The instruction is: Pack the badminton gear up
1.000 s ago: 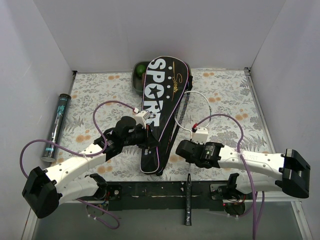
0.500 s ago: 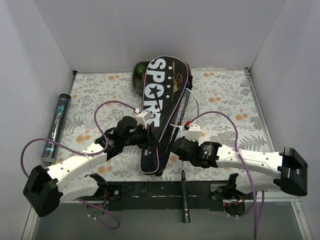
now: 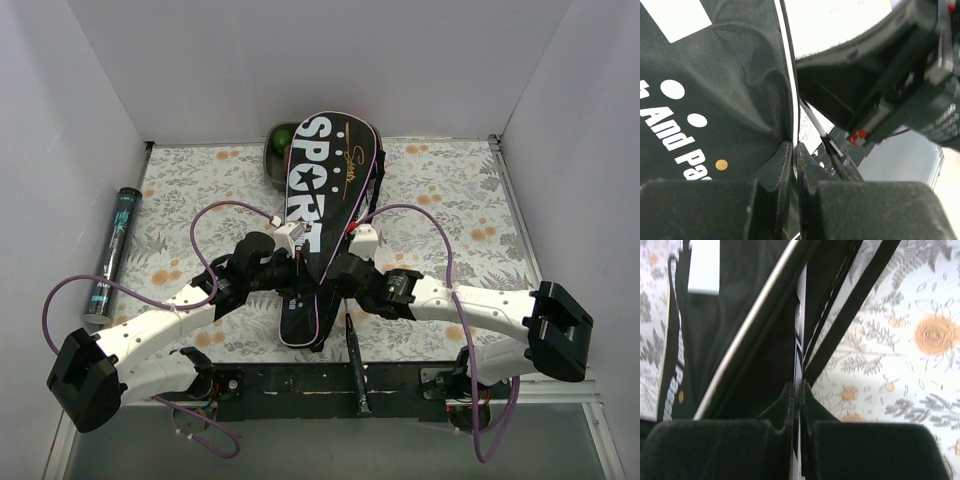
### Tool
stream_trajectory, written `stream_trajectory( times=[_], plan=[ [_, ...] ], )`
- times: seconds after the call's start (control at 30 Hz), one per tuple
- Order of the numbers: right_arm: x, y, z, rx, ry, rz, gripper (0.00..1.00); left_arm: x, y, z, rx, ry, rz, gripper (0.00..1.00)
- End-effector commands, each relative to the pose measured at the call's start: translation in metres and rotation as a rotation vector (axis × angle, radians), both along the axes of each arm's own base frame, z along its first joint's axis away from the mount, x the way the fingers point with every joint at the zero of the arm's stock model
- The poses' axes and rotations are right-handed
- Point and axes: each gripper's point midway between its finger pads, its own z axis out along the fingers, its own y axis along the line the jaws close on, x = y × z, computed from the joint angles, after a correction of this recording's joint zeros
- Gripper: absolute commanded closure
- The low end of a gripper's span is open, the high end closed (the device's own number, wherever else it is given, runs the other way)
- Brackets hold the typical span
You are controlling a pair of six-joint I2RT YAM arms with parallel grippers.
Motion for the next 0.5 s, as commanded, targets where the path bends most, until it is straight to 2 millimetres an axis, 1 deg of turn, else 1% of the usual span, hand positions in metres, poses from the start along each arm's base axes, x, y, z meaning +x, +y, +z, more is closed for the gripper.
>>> stream_trajectory(
  times=[0.0, 0.03, 0.1, 0.13, 0.17, 0.2, 0.23, 0.33, 0.4, 0.47],
  plan=[
    [0.044, 0.022, 0.034, 0.131, -0.129, -0.005, 0.99, -0.005, -0.007, 0.014, -0.057, -0.026, -0.043, 1.0],
    [0.054, 0.016, 0.033, 0.125, -0.134, -0.025, 0.99, -0.006, -0.007, 0.013, -0.059, -0.023, -0.045, 1.0],
    [0.067, 0.017, 0.034, 0.132, -0.154, -0.026, 0.99, -0.009, -0.006, 0.01, -0.056, -0.012, -0.052, 1.0],
    [0.079, 0.012, 0.034, 0.137, -0.16, -0.05, 0.99, -0.009, -0.006, 0.009, -0.056, -0.008, -0.051, 1.0],
    [0.083, 0.011, 0.032, 0.141, -0.148, -0.045, 0.99, -0.01, -0.006, 0.009, -0.057, -0.007, -0.052, 1.0],
    [0.093, 0.018, 0.037, 0.178, -0.168, -0.05, 0.99, -0.011, -0.006, 0.008, -0.058, -0.003, -0.053, 1.0],
    [0.103, 0.013, 0.037, 0.176, -0.175, -0.063, 0.99, -0.011, -0.006, 0.009, -0.061, -0.002, -0.053, 1.0],
    [0.121, 0.019, 0.035, 0.191, -0.175, -0.071, 0.99, -0.014, -0.007, 0.011, -0.073, 0.006, -0.065, 1.0],
    [0.133, 0.024, 0.03, 0.192, -0.166, -0.075, 0.99, -0.015, -0.007, 0.012, -0.078, 0.01, -0.065, 1.0],
    [0.139, 0.032, 0.027, 0.207, -0.161, -0.069, 0.99, -0.016, -0.007, 0.014, -0.085, 0.01, -0.071, 1.0]
  ],
)
